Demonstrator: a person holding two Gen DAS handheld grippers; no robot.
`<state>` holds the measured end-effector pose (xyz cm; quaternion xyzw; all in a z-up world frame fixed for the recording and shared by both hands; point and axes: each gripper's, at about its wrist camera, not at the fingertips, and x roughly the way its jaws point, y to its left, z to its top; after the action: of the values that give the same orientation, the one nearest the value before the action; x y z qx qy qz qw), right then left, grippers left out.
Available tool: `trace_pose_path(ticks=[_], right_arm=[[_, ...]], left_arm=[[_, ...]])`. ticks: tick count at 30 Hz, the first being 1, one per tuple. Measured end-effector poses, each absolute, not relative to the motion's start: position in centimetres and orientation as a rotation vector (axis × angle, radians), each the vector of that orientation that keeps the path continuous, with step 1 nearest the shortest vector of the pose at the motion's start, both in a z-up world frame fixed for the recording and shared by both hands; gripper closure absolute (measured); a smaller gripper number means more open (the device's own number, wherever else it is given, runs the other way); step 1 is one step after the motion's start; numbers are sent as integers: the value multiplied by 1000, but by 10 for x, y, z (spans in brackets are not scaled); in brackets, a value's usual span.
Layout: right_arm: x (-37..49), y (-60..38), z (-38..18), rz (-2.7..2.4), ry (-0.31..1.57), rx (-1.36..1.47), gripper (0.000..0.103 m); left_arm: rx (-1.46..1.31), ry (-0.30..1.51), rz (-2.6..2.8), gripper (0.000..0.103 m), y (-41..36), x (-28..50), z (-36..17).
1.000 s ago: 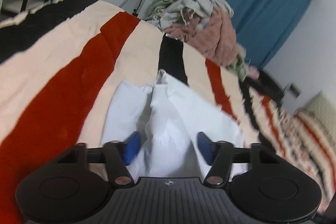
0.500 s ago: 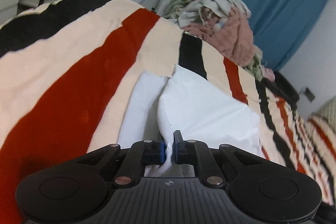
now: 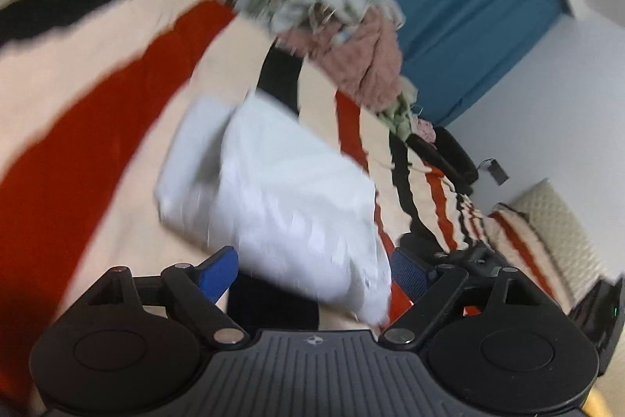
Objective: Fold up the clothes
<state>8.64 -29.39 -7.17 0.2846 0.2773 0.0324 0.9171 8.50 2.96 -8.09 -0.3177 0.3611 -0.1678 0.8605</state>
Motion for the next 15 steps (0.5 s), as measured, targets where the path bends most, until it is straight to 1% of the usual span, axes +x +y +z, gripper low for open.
trace_pose_path(ticks=[3,5,6,7,8,9,10,11,12,13,14,15], right_arm=[[86,-303,-90,116,646,771,20],[90,-308,-106,168,712,909,20],[96,-310,-120,211,765,1007,20],[102,-311,-134,246,810,1109,20],[107,-313,-149,271,845,1202,20],[111,-314,-158,282,856,1261,20],[114,-315,-163,280,844,1285,20],[116,-316,-168,277,831,1308,20],[119,-318,-170,266,814,1322,20],[121,-319,-170,246,791,1326,24],[123,-320,-170,227,768,1330,32],[124,-322,-170,196,746,1323,36]], left_arm=[[-846,841,-315,16,41,108,-109],[-984,877,-289,19,51,126,-129],[-1043,874,-271,22,56,132,-136],[-1089,859,-247,30,60,136,-142],[-1125,837,-221,36,64,139,-145],[-1149,822,-207,50,67,140,-148],[-1169,811,-199,55,68,141,-151],[-1189,800,-190,58,70,142,-154],[-1188,791,-187,63,70,142,-154],[-1176,782,-186,67,69,142,-153],[-1165,773,-186,69,68,142,-151],[-1157,763,-191,72,67,141,-150]])
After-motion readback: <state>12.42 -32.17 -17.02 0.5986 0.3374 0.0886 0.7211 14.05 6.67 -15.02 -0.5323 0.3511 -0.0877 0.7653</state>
